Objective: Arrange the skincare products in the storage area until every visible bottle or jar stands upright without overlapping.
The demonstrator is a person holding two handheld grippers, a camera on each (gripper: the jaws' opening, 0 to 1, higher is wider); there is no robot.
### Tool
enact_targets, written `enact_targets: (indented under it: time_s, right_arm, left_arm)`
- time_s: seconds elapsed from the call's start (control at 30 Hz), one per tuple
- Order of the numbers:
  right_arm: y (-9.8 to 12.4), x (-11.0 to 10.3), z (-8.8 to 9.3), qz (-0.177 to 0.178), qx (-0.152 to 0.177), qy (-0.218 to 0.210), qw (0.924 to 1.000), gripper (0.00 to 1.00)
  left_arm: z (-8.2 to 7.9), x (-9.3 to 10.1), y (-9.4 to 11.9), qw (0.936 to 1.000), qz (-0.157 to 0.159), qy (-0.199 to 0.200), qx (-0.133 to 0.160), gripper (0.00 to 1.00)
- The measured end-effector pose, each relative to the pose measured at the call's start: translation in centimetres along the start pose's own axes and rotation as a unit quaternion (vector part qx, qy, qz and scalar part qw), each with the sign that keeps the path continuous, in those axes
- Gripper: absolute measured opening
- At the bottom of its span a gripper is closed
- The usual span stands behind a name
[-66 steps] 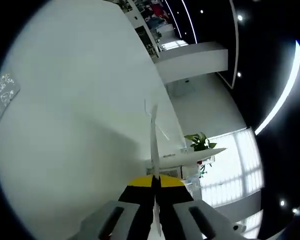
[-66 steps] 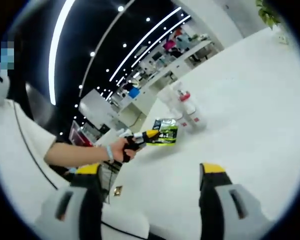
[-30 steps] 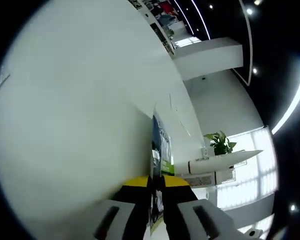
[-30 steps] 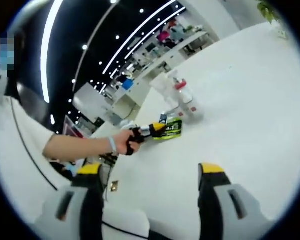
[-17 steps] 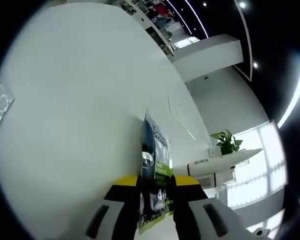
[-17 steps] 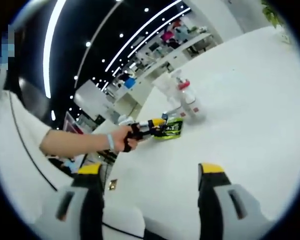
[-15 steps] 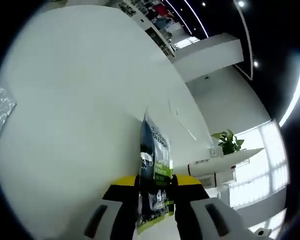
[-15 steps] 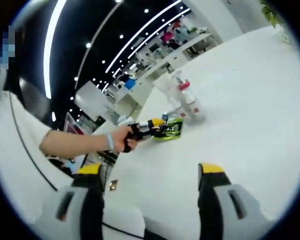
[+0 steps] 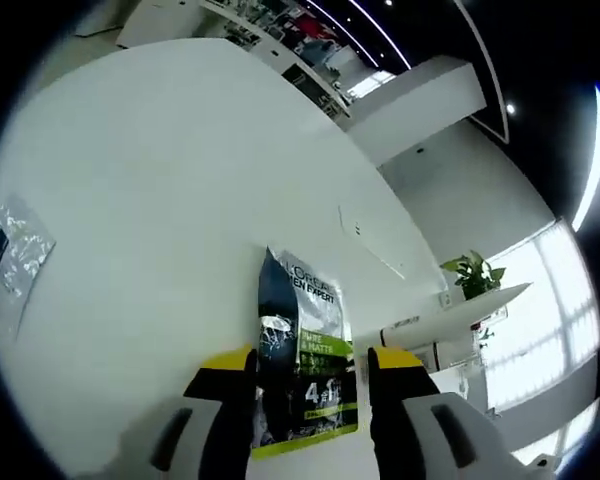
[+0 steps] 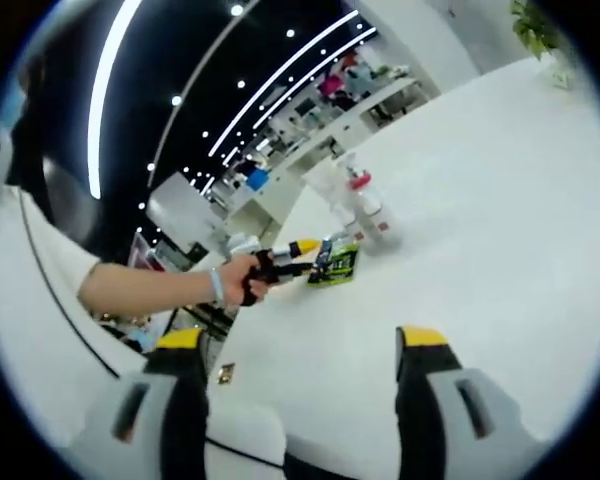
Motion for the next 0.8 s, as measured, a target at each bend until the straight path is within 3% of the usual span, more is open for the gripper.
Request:
enact_targets:
  time_s: [0.13,0.33,0.63,0.8]
  right_arm:
    - [0.1,-0.4,-0.1,-0.002,0.003,0.007,1.0000,0.74]
    - [-0.1,-0.7,-0.3,-0.012,0.010,0.011,0.9998,0.74]
    - [-1.8,-2.1,0.9,-0.050,-0.016,0.017,0.9985,0.74]
    - [-2.6,-2.9,1.5,-0.069,-0.030,0.021,0.9970,0.74]
  left_arm:
    - [0.3,0.5,0.1,0.9998,0.012,-0.017,-0.005,0.57]
    - [-0.3,-0.1,1.9,0.9995,0.007,-0.024,0.016,0.56]
    - [-0.8,-4.0,8.4,0.9946,-0.021,-0.086,0.055,0.56]
    - [-0.3,-6.0,11.6,0.9877,-0.039,-0.132,0.074,0.58]
Point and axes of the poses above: the point that each gripper's makers call its tool centre point, and the gripper's own axes: y roughly backward along the fingers, x roughly to its right, z roughly out of its underside, the point moved 2 cm from there along y, roughly backward along the fingers, and after that the axes turned 11 degrees about -z, right-handed, at the moved point
